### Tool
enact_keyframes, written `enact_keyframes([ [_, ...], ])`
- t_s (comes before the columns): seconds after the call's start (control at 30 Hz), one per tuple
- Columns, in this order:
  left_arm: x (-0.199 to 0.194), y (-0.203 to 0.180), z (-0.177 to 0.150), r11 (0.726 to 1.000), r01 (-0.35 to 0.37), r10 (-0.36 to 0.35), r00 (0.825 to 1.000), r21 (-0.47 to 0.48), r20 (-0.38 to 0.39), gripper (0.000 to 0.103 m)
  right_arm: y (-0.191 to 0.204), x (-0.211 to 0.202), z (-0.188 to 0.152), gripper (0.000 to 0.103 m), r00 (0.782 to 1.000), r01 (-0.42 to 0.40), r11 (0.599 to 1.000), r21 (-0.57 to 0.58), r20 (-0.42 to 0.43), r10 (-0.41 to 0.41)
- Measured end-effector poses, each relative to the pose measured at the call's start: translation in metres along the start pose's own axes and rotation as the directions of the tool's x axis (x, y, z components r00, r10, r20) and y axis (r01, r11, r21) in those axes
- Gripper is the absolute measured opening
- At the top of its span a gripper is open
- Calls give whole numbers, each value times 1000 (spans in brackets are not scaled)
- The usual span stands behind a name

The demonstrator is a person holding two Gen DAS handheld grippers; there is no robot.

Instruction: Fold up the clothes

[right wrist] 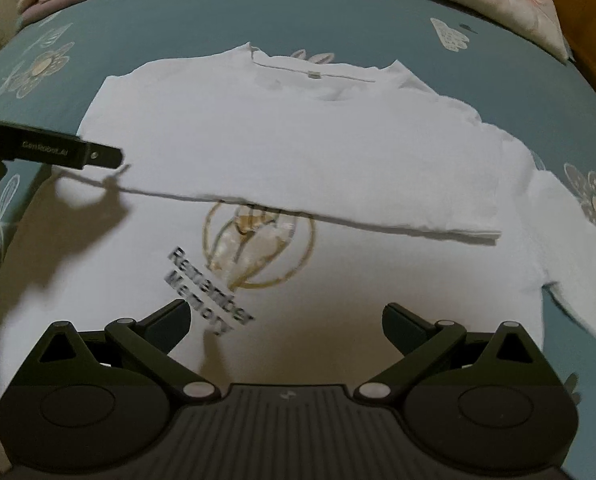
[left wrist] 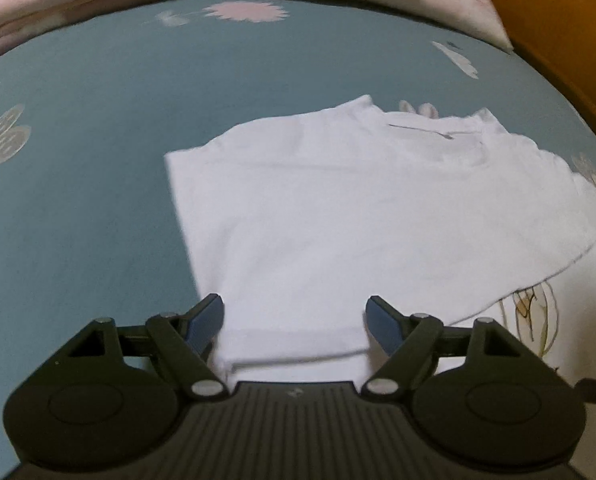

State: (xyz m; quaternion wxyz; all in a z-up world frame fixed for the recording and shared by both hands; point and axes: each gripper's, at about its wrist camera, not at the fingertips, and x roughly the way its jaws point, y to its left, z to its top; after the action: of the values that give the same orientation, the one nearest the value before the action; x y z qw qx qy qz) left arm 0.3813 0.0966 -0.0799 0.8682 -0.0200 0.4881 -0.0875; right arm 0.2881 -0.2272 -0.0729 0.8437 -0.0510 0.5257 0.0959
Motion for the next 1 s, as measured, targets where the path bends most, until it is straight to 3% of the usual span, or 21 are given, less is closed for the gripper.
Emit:
enact_keyframes([
  [0.17, -13, -29, -2, 1000, -15, 15, 1000, -7, 20, 79, -31, -5, -8, 103, 1000, 3, 1000, -21, -8, -3],
  [0.43, 4, -115, -1, 986, 79, -80, 997, 145, 3, 79, -73, 5, -21, 103, 999, -41, 999, 12, -31, 42],
  [0.53, 16, -125, -7, 987, 29, -17, 997, 160, -79, 79, -83, 8, -32, 103, 996, -76, 997, 33, -51, 78],
  [0.63, 12, -129, -6, 988, -8, 24, 995, 153, -99, 79, -89, 9, -42, 103, 994, -85, 996, 21, -65, 87],
  [0.8, 2, -161, 19, 984, 39, -31, 998, 176, -46, 79, -107, 0, -52, 103, 995, -93, 995, 44, -44, 95],
  [1.0, 19, -226, 41, 955, 188, -182, 982, 229, -50, 80, -134, -9, -56, 103, 996, -89, 991, 101, -10, 90],
])
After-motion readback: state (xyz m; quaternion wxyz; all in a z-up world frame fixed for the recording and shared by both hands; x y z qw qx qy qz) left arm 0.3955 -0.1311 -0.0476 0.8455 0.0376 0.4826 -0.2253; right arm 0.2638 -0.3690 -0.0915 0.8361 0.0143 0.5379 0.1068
